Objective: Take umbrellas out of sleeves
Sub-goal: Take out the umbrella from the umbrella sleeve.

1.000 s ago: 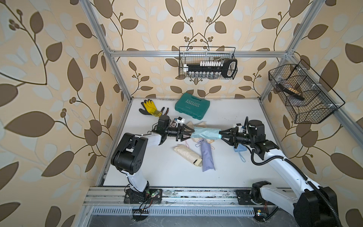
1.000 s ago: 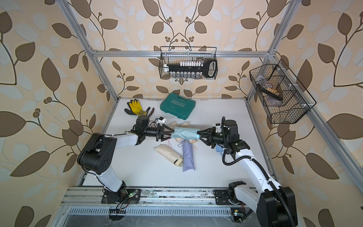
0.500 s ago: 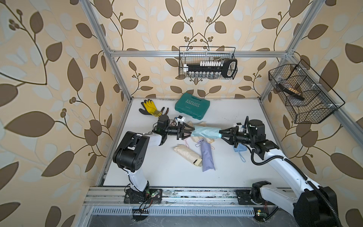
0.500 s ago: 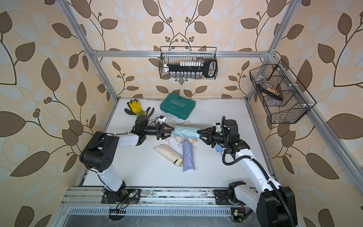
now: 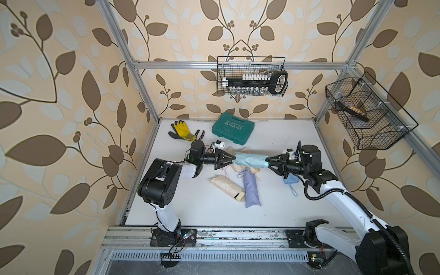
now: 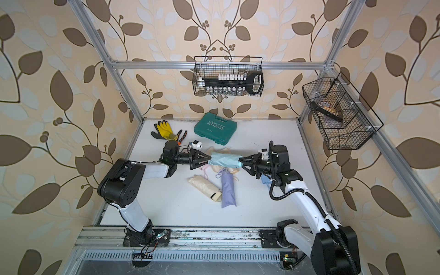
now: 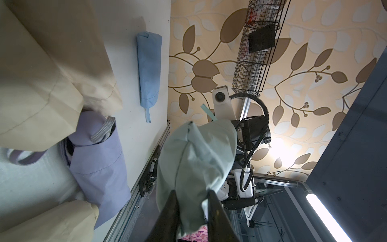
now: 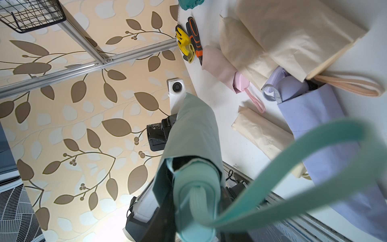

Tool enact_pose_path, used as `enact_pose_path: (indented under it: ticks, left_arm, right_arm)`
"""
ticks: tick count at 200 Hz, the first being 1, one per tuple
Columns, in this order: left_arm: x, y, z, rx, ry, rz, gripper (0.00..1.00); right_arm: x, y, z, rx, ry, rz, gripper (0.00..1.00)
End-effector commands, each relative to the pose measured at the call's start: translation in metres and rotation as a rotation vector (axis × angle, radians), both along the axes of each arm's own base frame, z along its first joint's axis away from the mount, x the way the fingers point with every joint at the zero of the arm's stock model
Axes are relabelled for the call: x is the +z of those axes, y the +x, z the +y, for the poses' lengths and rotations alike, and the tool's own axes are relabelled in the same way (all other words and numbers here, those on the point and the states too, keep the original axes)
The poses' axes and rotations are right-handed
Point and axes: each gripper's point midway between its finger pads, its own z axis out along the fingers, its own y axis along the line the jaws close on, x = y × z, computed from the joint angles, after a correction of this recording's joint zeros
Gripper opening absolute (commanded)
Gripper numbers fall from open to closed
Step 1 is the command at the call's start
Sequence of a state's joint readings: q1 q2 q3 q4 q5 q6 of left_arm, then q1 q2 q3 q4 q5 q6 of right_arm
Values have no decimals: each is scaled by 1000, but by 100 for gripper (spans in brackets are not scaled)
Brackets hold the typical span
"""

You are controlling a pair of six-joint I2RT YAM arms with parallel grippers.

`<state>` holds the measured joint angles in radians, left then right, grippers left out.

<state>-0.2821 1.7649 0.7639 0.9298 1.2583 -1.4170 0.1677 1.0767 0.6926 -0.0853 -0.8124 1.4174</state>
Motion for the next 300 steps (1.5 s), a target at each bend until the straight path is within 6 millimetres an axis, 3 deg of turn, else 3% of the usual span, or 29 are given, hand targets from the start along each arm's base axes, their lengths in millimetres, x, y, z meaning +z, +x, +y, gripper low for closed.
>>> enact_pose_path:
  ticks: [1, 8, 66, 114, 178, 253, 300]
  left_arm:
    - [6, -4, -3, -42, -20, -43, 14]
    - [7, -3, -3, -42, -21, -45, 0]
    - [4, 4, 9, -13, 15, -57, 0]
    - [-5, 14, 57, 81, 209, -106, 0]
    - [-6, 35, 100, 215, 218, -94, 0]
    - [-4, 38, 103, 226, 197, -86, 0]
    - [-3, 43, 115, 269, 204, -77, 0]
  right_arm:
    - [24, 4, 4, 21, 31, -77, 0]
    - [24, 4, 3, 20, 31, -77, 0]
    - [22, 1, 2, 31, 16, -79, 0]
    - [21, -2, -9, 22, 8, -71, 0]
    - [22, -4, -12, 22, -3, -72, 0]
    - [23, -4, -13, 20, -4, -78, 0]
    - [25, -5, -16, 12, -13, -84, 0]
